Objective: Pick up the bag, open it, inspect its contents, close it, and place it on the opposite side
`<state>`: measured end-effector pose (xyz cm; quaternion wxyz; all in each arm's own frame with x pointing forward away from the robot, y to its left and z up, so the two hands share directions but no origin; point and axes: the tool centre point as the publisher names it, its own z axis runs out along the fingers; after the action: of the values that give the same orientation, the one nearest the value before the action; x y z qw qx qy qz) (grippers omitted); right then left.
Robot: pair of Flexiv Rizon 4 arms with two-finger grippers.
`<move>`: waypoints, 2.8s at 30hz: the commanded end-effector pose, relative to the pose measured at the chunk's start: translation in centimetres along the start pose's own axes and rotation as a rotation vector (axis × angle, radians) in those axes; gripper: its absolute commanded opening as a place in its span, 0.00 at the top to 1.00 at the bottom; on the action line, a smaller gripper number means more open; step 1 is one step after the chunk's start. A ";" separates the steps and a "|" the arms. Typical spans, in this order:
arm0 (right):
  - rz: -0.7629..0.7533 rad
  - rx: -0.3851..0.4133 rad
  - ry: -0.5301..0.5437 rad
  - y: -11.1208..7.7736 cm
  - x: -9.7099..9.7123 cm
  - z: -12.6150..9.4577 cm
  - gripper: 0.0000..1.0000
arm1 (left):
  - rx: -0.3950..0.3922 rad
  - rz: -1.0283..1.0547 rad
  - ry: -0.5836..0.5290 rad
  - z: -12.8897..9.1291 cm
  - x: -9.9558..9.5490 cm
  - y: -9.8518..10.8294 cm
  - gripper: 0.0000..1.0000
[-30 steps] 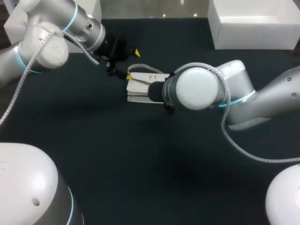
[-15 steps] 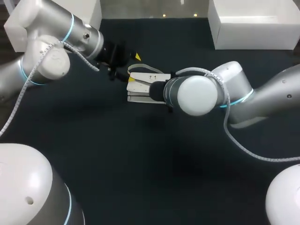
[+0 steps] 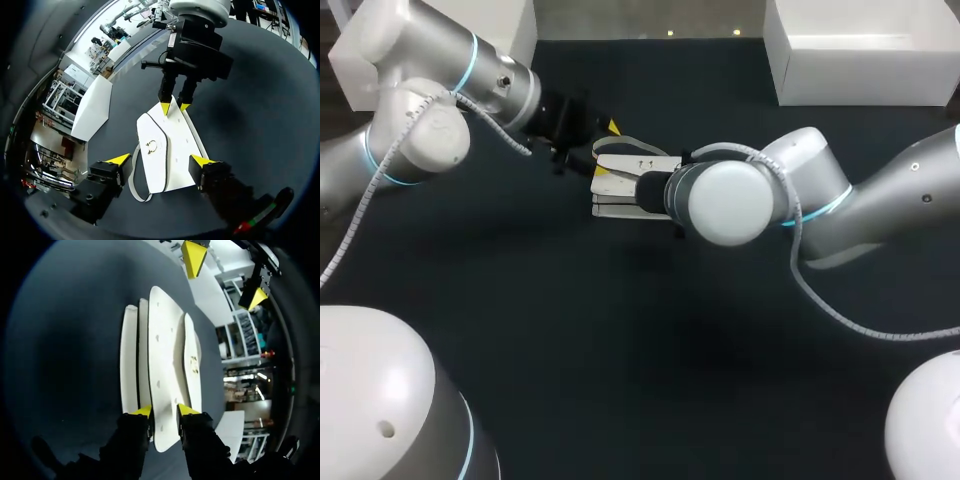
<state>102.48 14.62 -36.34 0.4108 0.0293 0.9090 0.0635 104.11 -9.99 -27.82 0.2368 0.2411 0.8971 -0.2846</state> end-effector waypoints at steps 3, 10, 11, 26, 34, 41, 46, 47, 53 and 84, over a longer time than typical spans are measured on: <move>0.000 0.012 -0.008 0.1 0.1 0.2 0.73 | 0.003 0.001 -0.001 0.3 0.1 0.1 0.25; 0.004 0.015 -0.021 0.1 0.3 0.2 0.80 | -0.004 0.007 -0.003 0.7 0.3 0.1 0.31; 0.006 0.014 -0.026 0.1 0.3 0.2 0.86 | -0.005 0.009 -0.003 0.8 0.4 0.0 0.32; -0.006 0.021 -0.042 0.3 0.9 0.0 1.00 | -0.007 0.029 -0.011 1.6 0.7 0.4 0.44; -0.006 0.021 -0.043 0.3 1.1 0.0 1.00 | -0.005 0.059 -0.027 2.6 1.2 0.6 0.42; -0.006 0.021 -0.043 0.3 1.1 0.0 1.00 | 0.023 0.054 -0.025 3.9 1.8 1.5 0.53; -0.006 0.021 -0.043 0.3 1.1 0.0 1.00 | 0.037 0.057 -0.011 4.9 1.8 2.0 0.51; -0.006 0.021 -0.043 0.3 1.1 0.0 1.00 | 0.038 0.057 -0.011 4.9 1.8 2.0 0.51; -0.006 0.021 -0.043 0.3 1.1 0.0 1.00 | 0.057 0.062 -0.015 5.6 1.8 2.4 0.57; -0.006 0.021 -0.043 0.3 1.1 0.0 1.00 | 0.091 0.116 -0.031 6.9 2.2 2.2 0.76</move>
<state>101.83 14.98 -36.93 0.4281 0.0319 0.9017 0.0516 105.65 -12.12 -34.65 0.2533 0.2984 0.8656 -0.3123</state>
